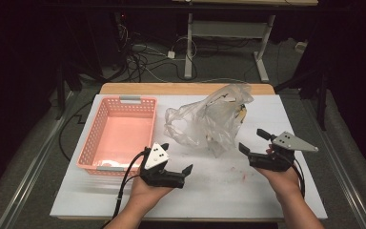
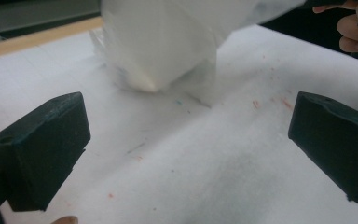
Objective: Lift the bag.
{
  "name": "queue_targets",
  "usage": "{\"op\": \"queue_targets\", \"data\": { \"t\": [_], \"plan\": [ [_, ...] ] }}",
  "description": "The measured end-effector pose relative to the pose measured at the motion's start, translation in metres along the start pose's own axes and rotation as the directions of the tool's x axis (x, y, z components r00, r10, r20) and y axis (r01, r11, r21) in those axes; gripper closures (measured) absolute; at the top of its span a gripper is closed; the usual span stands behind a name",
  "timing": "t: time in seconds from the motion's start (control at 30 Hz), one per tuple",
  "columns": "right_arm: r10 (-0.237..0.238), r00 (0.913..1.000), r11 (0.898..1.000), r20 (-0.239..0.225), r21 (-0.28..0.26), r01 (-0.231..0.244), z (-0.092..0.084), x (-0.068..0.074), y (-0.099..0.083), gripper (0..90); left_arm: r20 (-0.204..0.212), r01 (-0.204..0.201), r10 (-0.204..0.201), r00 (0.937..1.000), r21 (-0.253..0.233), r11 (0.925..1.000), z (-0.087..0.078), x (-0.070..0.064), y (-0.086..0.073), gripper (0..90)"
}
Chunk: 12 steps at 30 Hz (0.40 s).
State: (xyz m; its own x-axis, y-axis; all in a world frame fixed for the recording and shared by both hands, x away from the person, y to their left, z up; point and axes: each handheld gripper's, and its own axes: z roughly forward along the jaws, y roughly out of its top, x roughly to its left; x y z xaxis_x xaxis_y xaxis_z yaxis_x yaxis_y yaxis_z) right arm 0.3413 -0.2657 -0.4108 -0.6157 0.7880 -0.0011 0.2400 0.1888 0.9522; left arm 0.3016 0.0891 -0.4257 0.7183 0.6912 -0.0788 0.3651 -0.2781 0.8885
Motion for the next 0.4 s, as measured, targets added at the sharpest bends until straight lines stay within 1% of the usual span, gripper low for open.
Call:
{"op": "queue_targets", "data": {
  "t": [0.1,0.13,0.2,0.27,0.3,0.4],
  "plan": [
    [0.008,1.0000,0.999,-0.003,0.037,-0.008,0.001,0.000,-0.016,2.2,0.009,0.003,-0.003,1.0000,0.014,0.9999,0.007,-0.002,-0.007,0.0],
    [0.014,0.9999,0.999,-0.003,0.050,-0.014,0.001,0.000,-0.021,0.4,0.016,0.003,-0.003,0.9999,0.021,0.9998,0.010,-0.003,-0.010,0.0],
    [0.023,0.9997,0.998,0.000,0.064,-0.023,0.000,-0.001,-0.033,0.3,0.021,-0.008,0.007,0.9998,0.040,0.9992,0.013,-0.006,-0.016,0.0],
    [0.019,0.9997,0.997,-0.013,0.081,-0.018,0.000,0.000,-0.041,0.3,0.022,-0.016,0.015,0.9996,0.053,0.9984,0.015,-0.008,-0.019,0.0],
    [0.014,0.9998,0.996,-0.013,0.088,-0.013,0.000,0.000,-0.043,0.3,0.019,-0.023,0.022,0.9996,0.054,0.9983,0.015,-0.008,-0.020,0.0],
    [0.008,1.0000,0.997,-0.005,0.072,-0.008,0.001,0.003,-0.043,0.3,0.020,-0.014,0.014,0.9997,0.042,0.9990,0.014,-0.009,-0.020,0.0]
  ]
}}
